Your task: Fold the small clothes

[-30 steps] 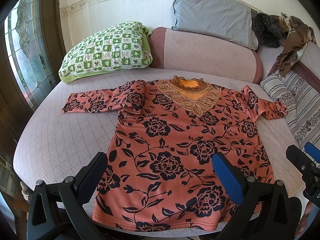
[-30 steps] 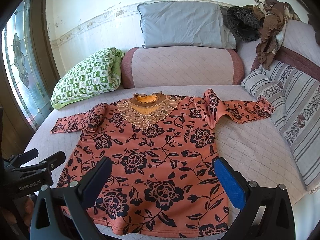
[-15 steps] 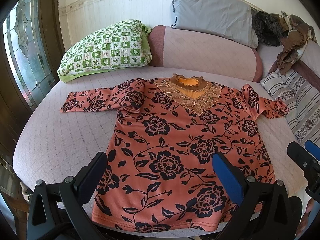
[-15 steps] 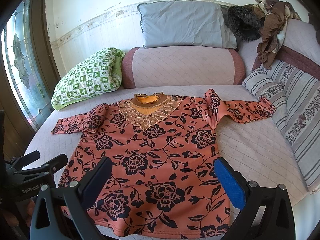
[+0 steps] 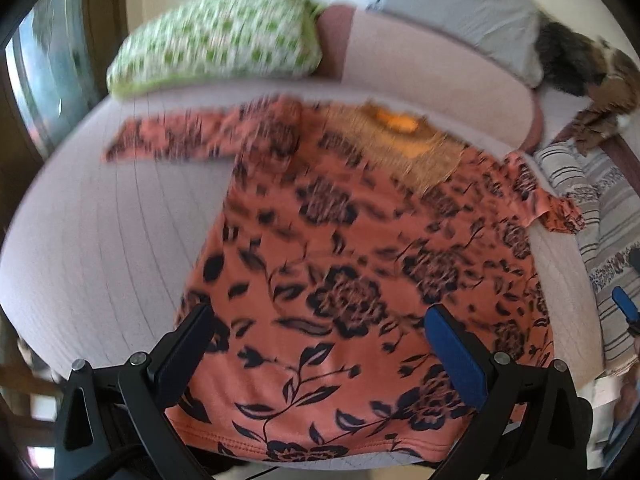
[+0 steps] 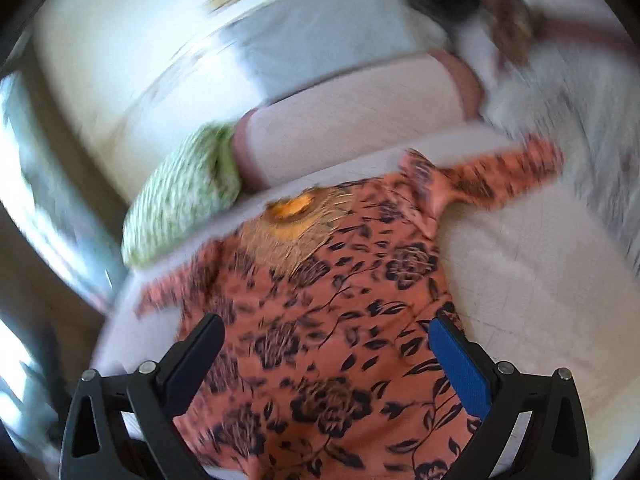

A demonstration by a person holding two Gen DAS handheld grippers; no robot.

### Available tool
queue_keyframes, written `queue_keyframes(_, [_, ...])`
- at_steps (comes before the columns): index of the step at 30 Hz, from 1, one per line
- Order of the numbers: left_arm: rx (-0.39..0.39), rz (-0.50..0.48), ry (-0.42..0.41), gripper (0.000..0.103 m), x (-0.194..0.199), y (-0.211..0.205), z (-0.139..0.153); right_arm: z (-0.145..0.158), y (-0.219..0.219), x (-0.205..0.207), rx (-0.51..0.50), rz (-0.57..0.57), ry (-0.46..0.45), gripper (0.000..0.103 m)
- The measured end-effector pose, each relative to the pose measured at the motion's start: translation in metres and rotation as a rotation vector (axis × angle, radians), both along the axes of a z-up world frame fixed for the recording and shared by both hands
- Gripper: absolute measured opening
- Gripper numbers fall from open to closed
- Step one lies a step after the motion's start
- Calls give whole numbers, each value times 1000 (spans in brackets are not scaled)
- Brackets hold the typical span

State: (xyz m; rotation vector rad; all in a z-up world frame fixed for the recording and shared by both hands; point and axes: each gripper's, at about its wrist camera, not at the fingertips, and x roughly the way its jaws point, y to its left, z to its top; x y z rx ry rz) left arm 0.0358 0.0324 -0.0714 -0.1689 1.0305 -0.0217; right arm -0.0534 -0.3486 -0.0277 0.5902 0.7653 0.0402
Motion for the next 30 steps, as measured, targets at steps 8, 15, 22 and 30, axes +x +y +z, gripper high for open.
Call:
queue_keyframes(8, [15, -26, 62, 103, 21, -4, -37, -70, -205, 90, 186, -371, 127, 91])
queue_keyframes(15, [-10, -60, 45, 103, 49, -10, -48, -97, -300, 175, 112, -526, 192, 72])
queue_keyframes(22, [-36, -27, 57, 103, 69, -2, -69, -128, -313, 230, -30, -579, 348, 50])
queue_keyframes(30, [-32, -34, 48, 103, 68, 8, -76, -102, -298, 274, -184, -525, 298, 5])
